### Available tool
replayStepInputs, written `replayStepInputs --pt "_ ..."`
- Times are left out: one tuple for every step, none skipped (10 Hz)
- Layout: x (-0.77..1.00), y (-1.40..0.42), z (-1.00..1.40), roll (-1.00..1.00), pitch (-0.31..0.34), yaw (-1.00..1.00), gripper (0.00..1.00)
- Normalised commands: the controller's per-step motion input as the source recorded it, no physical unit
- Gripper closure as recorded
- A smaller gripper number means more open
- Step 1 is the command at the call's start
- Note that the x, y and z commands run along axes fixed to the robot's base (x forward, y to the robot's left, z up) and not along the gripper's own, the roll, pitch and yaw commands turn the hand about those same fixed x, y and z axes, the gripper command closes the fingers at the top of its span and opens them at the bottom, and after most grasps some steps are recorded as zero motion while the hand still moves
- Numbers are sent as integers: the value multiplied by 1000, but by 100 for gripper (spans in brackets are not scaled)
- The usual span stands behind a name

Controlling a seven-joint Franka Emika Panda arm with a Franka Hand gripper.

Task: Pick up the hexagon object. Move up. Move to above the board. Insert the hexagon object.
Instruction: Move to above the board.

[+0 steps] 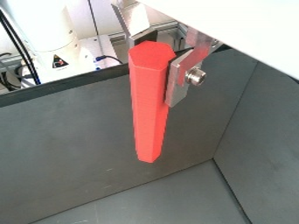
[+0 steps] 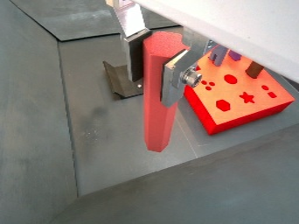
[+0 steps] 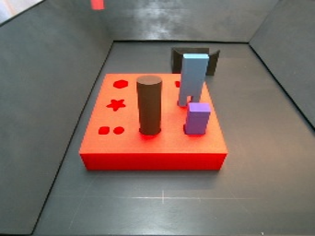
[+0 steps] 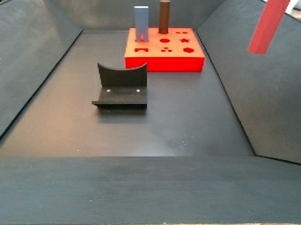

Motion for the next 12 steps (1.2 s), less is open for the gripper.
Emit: replayStepInputs --pt "-420 9 28 21 60 -13 100" --pt "-420 9 28 21 60 -13 100" --pt "-420 9 28 21 60 -13 100" --pt "-420 9 28 21 60 -13 100" --pt "-420 9 28 21 60 -13 100" --pt "-420 9 28 21 60 -13 100" --pt "-420 9 28 21 60 -13 100" --pt "-420 9 28 21 60 -13 100" --pt "-420 9 28 21 60 -13 100" --pt "-420 9 28 21 60 -13 100" --pt "-420 9 28 21 60 -13 100" --pt "-420 9 28 21 60 -13 100"
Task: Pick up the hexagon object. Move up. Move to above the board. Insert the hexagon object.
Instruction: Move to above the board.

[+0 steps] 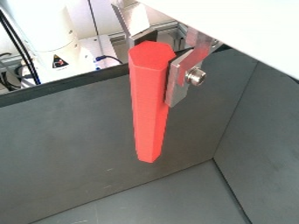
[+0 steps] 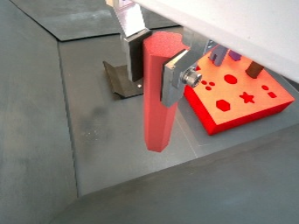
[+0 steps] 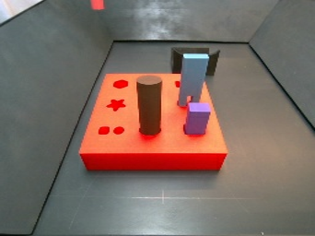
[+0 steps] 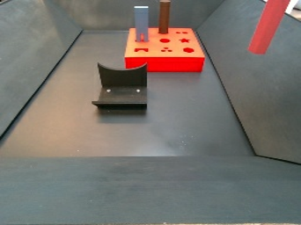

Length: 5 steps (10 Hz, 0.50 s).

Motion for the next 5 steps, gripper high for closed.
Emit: replayStepInputs --pt "-420 9 28 21 60 -13 100" --pt "-420 9 28 21 60 -13 100" --pt "-420 9 28 21 60 -13 100" --pt "-421 9 28 21 60 -13 100" --pt "-420 9 28 21 60 -13 100"
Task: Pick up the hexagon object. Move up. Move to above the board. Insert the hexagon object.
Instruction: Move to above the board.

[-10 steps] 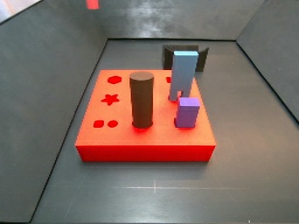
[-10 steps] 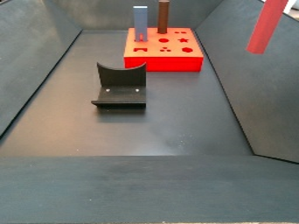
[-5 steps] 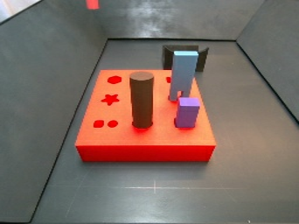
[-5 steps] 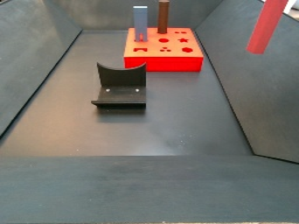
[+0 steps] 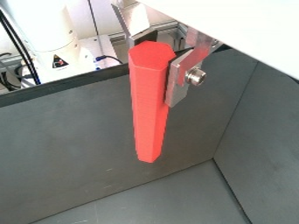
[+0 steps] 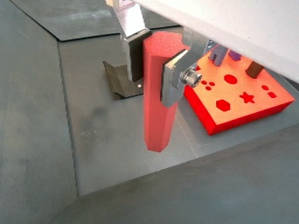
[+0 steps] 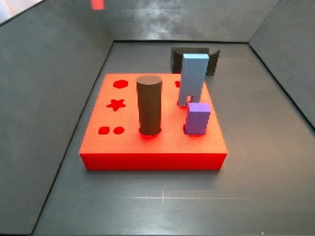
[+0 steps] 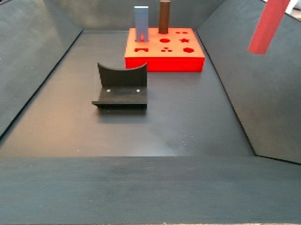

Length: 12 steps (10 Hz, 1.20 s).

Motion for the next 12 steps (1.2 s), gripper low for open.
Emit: replayStepInputs --pt "-421 9 28 21 60 -13 100" --pt "-421 9 28 21 60 -13 100" --pt "-421 9 28 21 60 -13 100" --pt "-421 10 28 21 60 -13 100" --pt "-421 9 28 21 60 -13 100" --pt "-421 10 28 21 60 -13 100" --pt "-421 10 28 21 60 -13 100" --pt "-421 10 28 21 60 -13 100" --pt "-421 10 28 21 60 -13 100" --pt "-421 10 28 21 60 -13 100" --pt "-421 10 28 21 60 -13 100" --pt "-421 10 28 21 60 -13 100"
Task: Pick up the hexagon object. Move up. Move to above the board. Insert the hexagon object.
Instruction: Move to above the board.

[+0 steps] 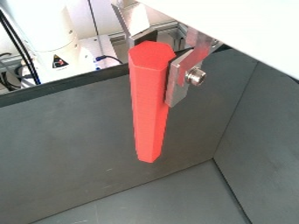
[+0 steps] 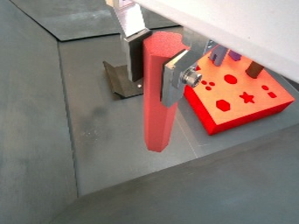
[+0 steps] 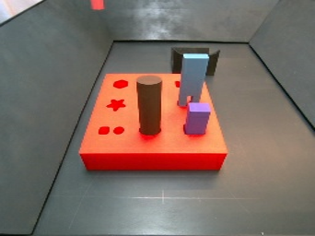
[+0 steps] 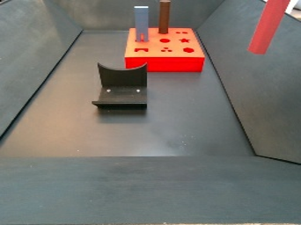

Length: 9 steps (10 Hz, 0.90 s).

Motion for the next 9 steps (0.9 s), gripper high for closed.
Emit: replayStepInputs --pt "-421 10 28 21 60 -13 100" --pt "-421 10 28 21 60 -13 100" --pt "-421 10 28 21 60 -13 100" --pt "475 -1000 151 134 64 -1000 100" --pt "478 -1000 151 141 72 -1000 100" --pt "485 -1000 151 137 86 -1000 100" --pt "501 -1000 150 51 111 -1000 100" --pt "506 -1000 150 50 153 -928 100" --pt "511 -1000 151 22 160 -655 100"
